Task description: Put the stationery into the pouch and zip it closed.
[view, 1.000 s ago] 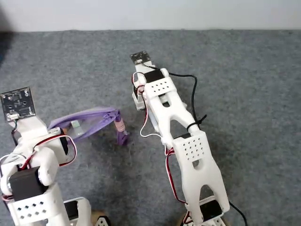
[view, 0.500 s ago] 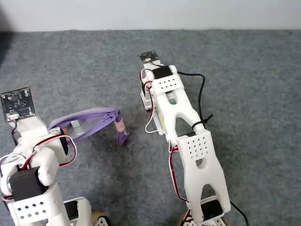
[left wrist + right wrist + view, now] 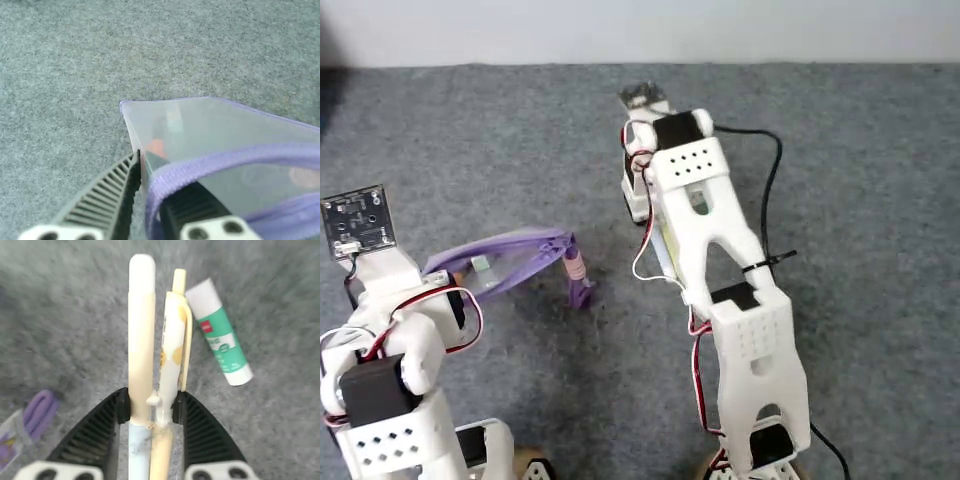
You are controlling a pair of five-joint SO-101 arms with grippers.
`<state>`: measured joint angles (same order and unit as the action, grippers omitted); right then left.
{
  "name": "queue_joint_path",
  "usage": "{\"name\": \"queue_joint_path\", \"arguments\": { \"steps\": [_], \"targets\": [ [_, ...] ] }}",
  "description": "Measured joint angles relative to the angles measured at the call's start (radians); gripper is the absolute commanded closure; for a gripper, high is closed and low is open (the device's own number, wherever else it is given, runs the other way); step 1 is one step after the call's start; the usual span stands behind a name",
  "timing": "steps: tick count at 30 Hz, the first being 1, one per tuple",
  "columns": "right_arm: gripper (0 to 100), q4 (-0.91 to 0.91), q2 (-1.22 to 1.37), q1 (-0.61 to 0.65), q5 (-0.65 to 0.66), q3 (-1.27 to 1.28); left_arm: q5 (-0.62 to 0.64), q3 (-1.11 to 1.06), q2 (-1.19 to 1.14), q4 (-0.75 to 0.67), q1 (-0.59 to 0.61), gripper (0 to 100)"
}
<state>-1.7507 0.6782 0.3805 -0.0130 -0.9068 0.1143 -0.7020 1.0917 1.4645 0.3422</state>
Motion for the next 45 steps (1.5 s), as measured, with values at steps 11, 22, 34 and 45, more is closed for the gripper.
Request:
{"name": "queue_joint_path", "arguments": {
  "steps": [11,22,34,45],
  "targets": [
    [99.1,-0.002,-0.574,0.069,0.060,0.410,0.000,0.000,0.000,0.000,0.000,99],
    [99.1,0.003,-1.140,0.158,0.061,0.821,0.000,0.000,0.000,0.000,0.000,99],
    [99.1,0.293,-1.579,0.316,0.020,1.125,0.000,0.000,0.000,0.000,0.000,99],
    [99.1,0.927,-1.875,0.396,-0.014,1.571,0.000,0.000,0.000,0.000,0.000,99]
  ]
}}
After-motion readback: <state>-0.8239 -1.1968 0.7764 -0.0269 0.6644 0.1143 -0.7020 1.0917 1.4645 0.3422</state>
